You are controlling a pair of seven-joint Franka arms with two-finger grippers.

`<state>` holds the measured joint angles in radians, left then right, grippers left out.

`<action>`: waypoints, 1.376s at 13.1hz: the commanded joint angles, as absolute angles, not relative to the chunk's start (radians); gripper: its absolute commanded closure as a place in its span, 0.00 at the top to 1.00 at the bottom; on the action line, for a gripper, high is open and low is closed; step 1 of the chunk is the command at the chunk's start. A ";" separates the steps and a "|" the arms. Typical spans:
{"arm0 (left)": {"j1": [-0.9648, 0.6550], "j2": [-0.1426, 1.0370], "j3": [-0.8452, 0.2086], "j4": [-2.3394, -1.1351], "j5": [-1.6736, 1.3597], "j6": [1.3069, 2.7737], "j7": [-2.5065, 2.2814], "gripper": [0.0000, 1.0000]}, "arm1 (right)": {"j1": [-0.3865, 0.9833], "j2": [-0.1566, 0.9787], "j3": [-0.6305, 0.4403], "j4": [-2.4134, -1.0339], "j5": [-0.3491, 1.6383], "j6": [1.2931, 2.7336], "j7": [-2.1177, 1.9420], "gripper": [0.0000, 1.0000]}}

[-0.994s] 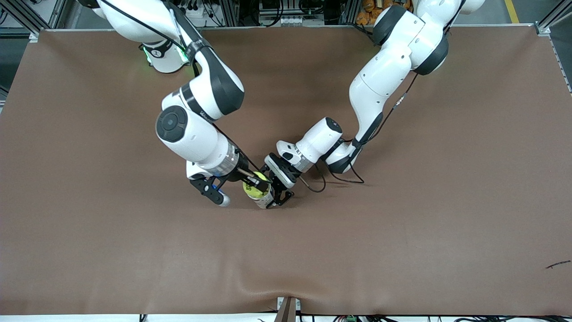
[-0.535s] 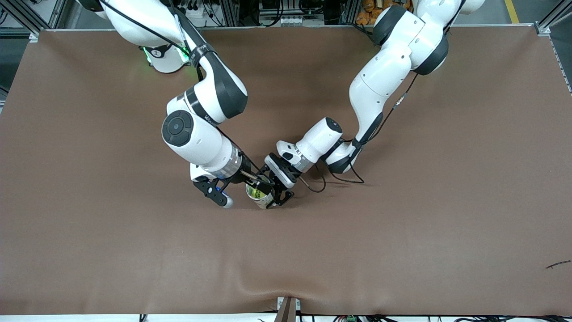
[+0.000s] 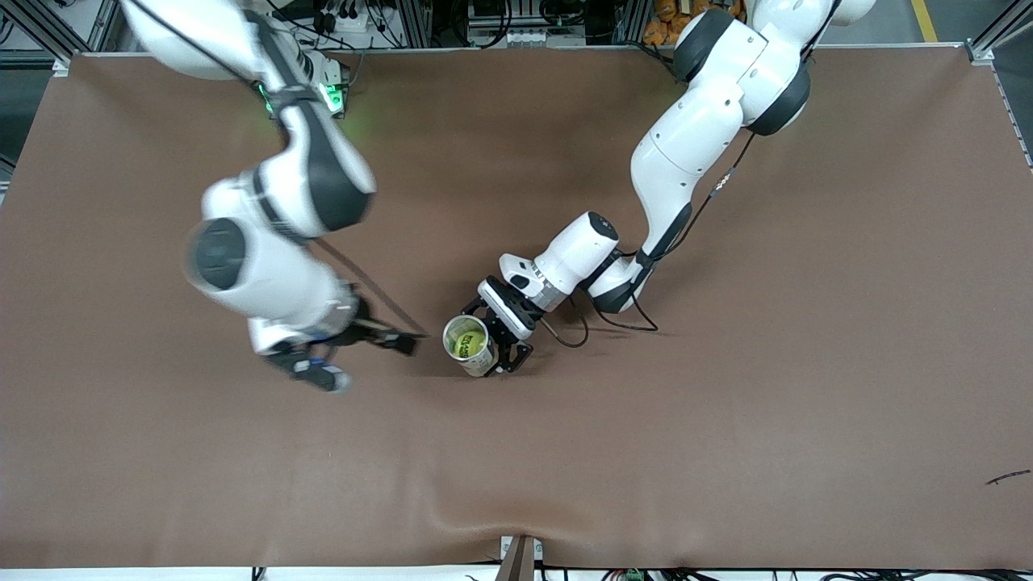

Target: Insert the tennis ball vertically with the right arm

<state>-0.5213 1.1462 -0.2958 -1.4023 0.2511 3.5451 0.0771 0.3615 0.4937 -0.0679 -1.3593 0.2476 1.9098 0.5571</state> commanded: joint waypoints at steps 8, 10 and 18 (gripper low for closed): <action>-0.500 1.076 -0.296 -1.626 0.250 3.554 0.041 1.00 | -0.001 0.062 -0.074 -1.641 0.074 1.683 -0.147 1.00; -0.471 1.031 -0.296 -1.704 0.255 3.554 0.048 1.00 | -0.026 0.019 -0.074 -1.655 0.066 1.646 -0.170 1.00; -0.365 0.809 -0.296 -2.025 0.256 3.533 0.048 1.00 | -0.034 -0.043 -0.078 -1.617 0.005 1.458 -0.077 1.00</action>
<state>-0.4077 0.9067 -0.2960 -1.9067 0.2516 3.5533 0.0704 -0.0190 -0.0176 -0.0911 -1.6184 0.0213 1.5092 -0.1284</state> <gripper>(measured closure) 0.000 0.000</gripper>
